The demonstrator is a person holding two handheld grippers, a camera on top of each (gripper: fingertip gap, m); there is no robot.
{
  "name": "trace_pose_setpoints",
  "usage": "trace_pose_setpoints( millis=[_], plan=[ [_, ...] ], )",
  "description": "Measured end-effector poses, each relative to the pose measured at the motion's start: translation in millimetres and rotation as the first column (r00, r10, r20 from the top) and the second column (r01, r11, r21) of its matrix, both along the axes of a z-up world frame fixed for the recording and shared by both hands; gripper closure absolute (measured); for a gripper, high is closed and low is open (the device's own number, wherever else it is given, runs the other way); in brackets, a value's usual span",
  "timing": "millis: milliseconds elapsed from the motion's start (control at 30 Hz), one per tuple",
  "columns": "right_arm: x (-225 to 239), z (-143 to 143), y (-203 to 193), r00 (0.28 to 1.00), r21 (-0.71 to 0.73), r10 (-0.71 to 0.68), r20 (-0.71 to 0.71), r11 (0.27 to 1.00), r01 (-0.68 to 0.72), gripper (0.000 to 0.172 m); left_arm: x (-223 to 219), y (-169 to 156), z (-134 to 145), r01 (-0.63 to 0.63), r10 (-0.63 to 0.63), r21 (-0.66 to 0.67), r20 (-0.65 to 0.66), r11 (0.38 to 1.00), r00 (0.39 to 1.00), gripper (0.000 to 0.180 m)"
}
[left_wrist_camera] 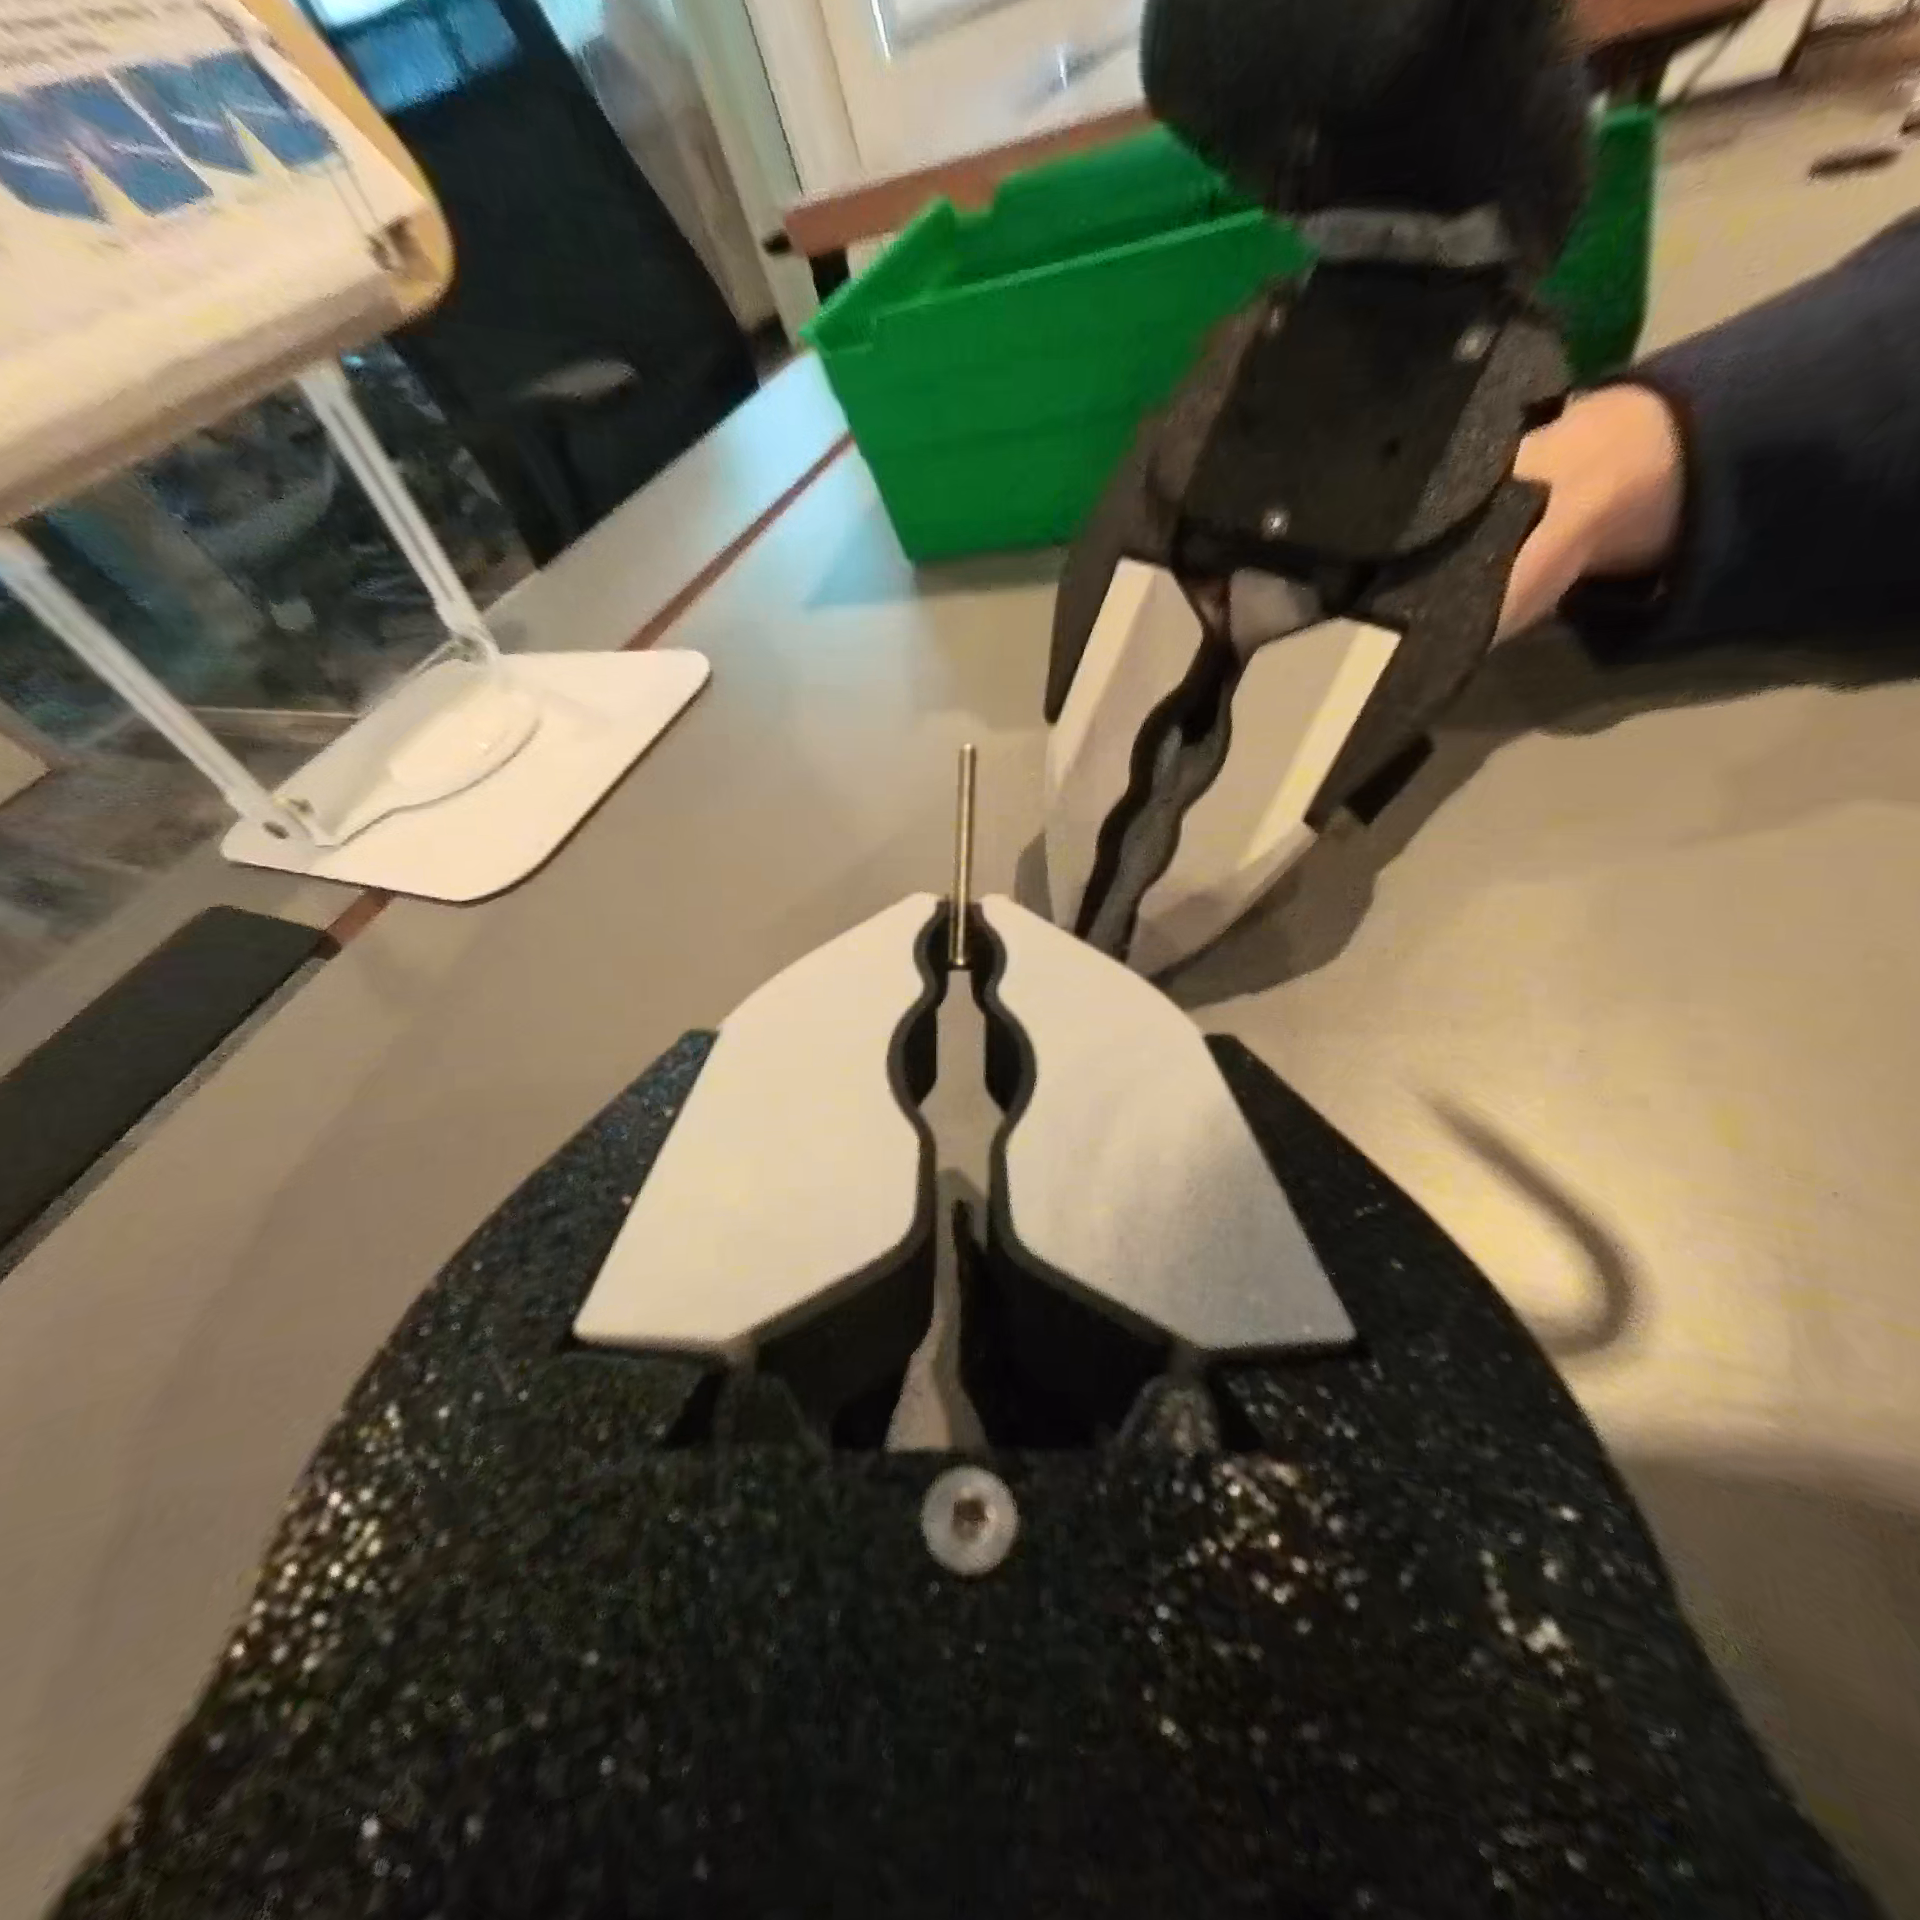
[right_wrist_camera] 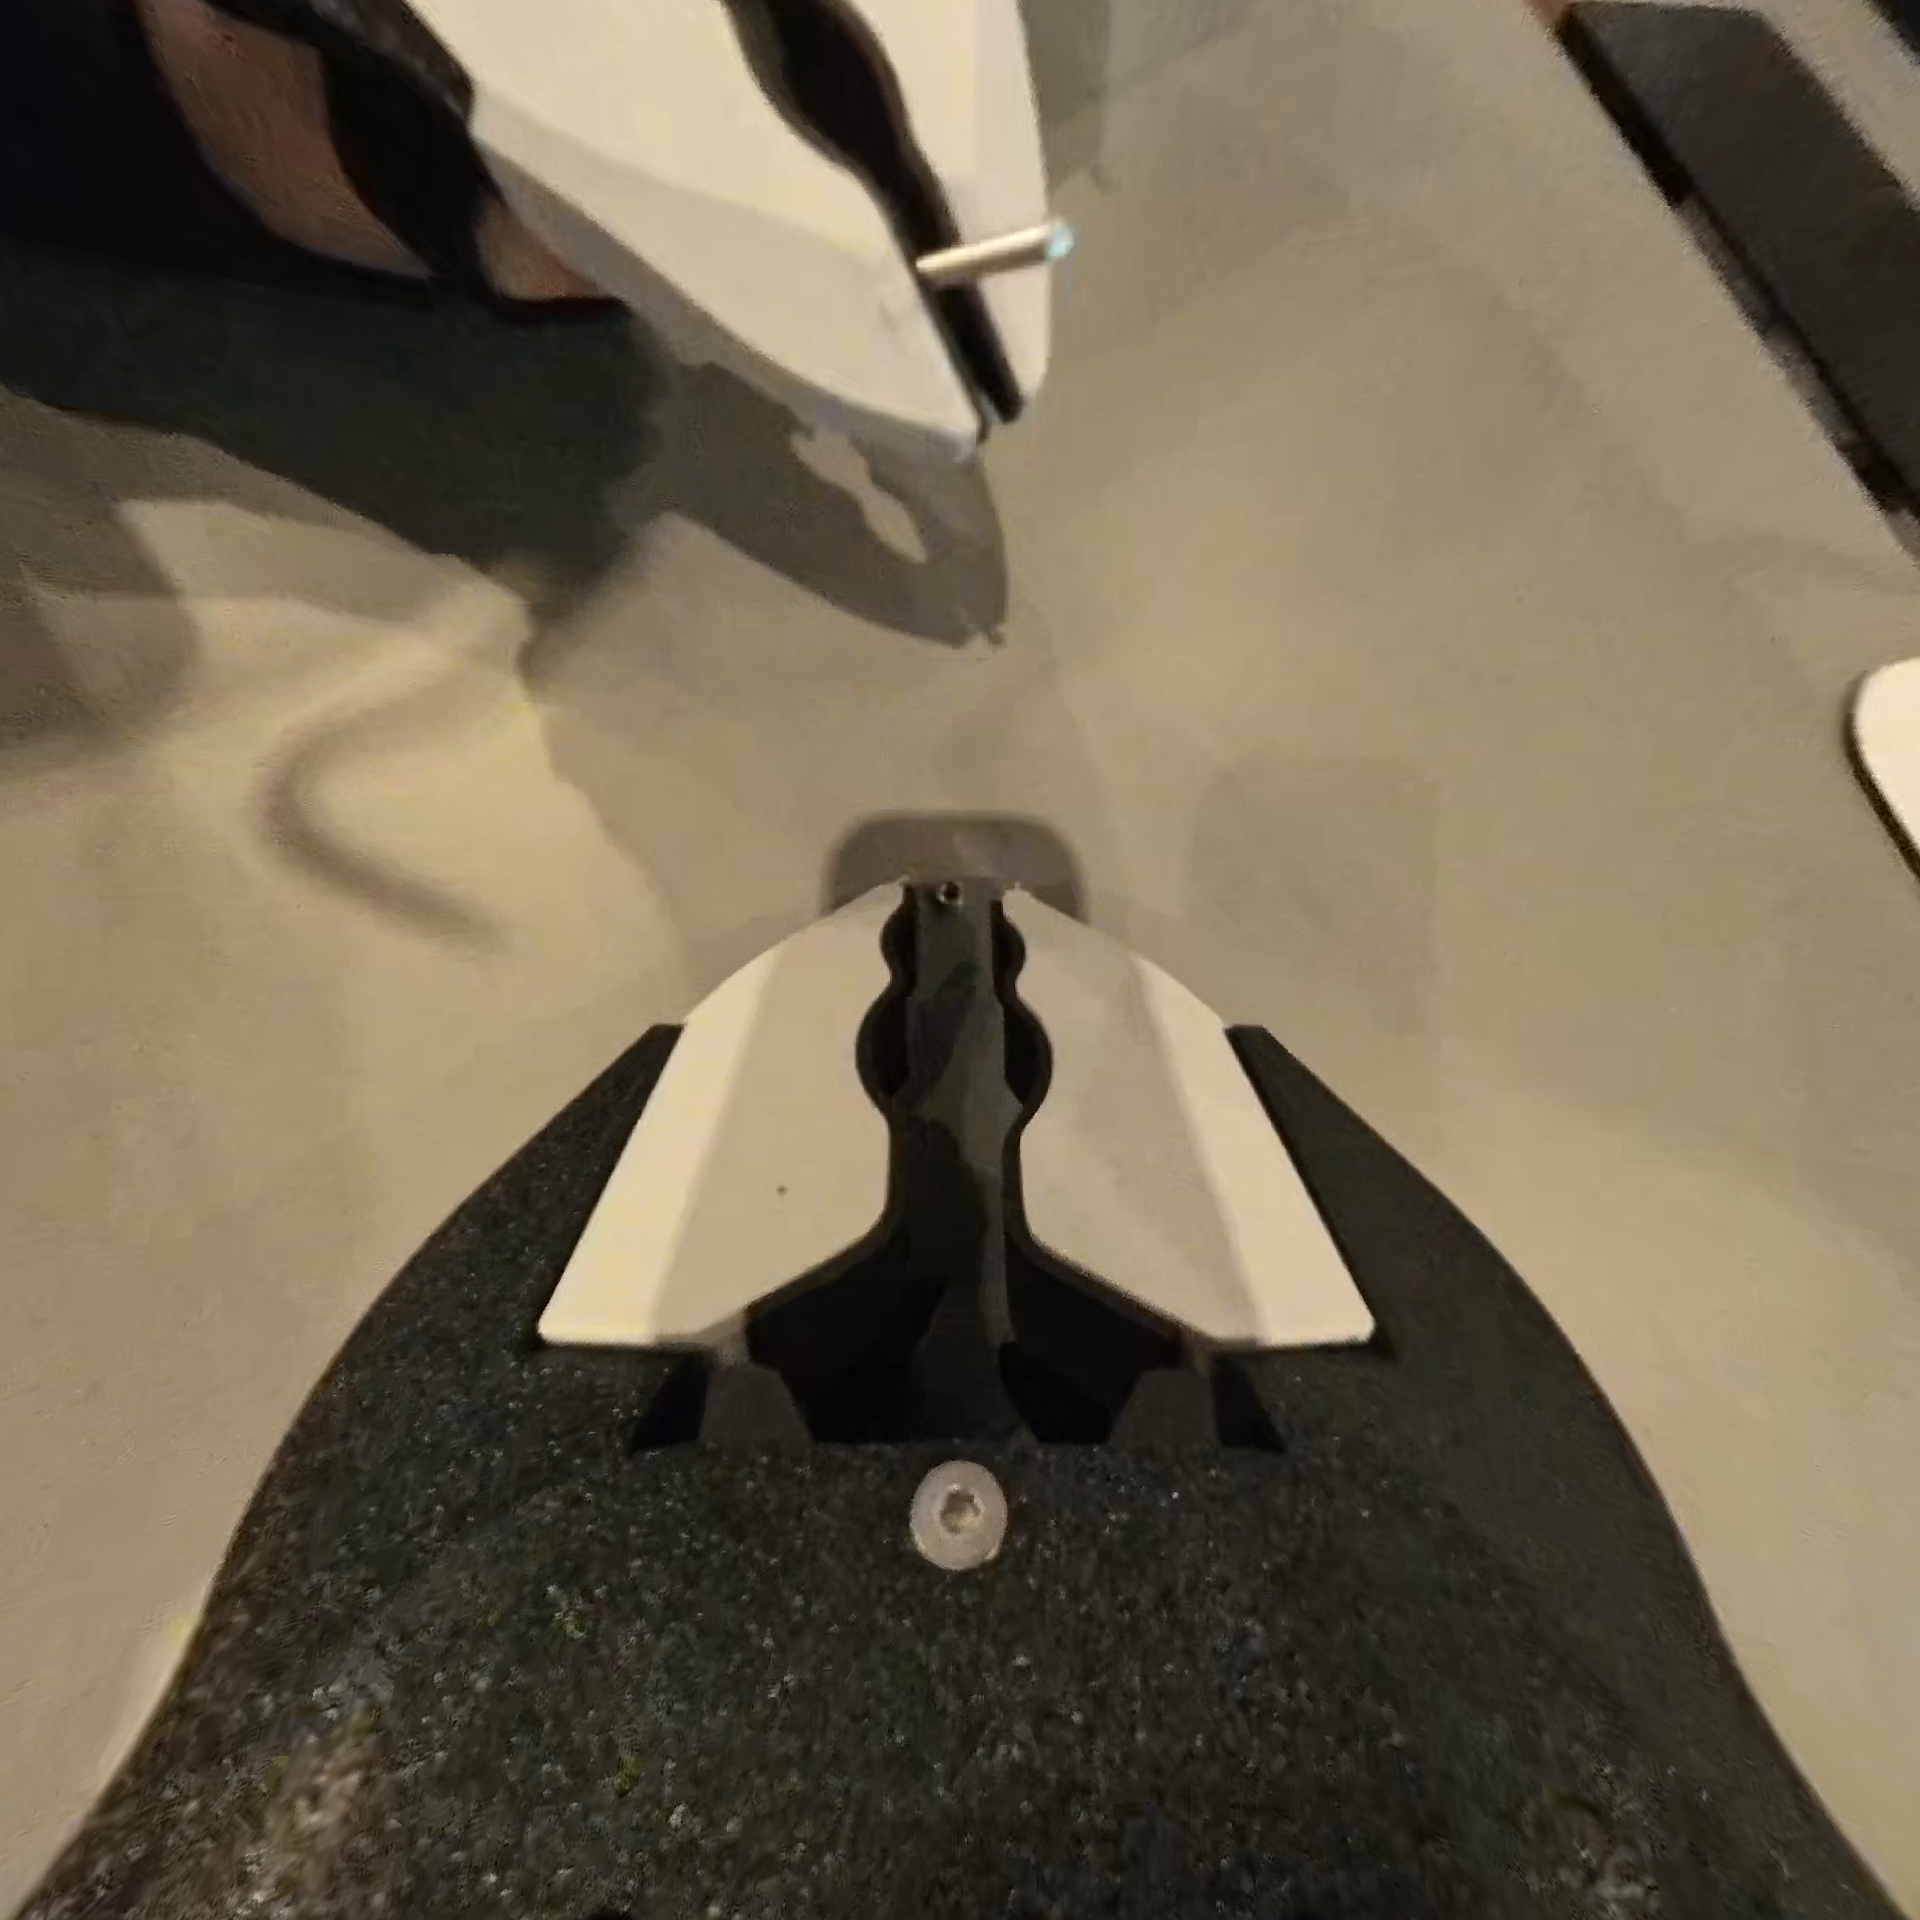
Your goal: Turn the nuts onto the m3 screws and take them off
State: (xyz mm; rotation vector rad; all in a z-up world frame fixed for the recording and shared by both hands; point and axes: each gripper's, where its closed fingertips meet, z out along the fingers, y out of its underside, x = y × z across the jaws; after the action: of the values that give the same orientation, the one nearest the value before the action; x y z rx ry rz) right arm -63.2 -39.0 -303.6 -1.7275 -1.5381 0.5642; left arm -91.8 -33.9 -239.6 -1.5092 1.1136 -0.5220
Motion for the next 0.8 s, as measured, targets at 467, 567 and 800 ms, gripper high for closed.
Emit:
trace_pose_setpoints(
  millis=[467,567,800],
  plan=[
    [-6.9,-6.6,-1.6,0.999,-0.032,0.007,0.037,0.999,-0.006,0.166,-2.8,2.8,-4.1,0.032,-0.023,-0.104,0.088,0.994,0.996,0.178],
    [-6.0,-6.3,-1.9,0.999,-0.044,0.000,0.034,0.999,0.001,0.166,-2.7,2.4,-4.4,0.033,-0.024,-0.101,0.086,0.994,0.996,0.178],
    [19.6,52.8,-11.9,0.996,0.068,-0.067,-0.059,0.995,0.071,0.167,-2.3,-1.3,-3.2,0.052,-0.043,-0.091,0.091,0.994,0.995,0.178]
  ],
)
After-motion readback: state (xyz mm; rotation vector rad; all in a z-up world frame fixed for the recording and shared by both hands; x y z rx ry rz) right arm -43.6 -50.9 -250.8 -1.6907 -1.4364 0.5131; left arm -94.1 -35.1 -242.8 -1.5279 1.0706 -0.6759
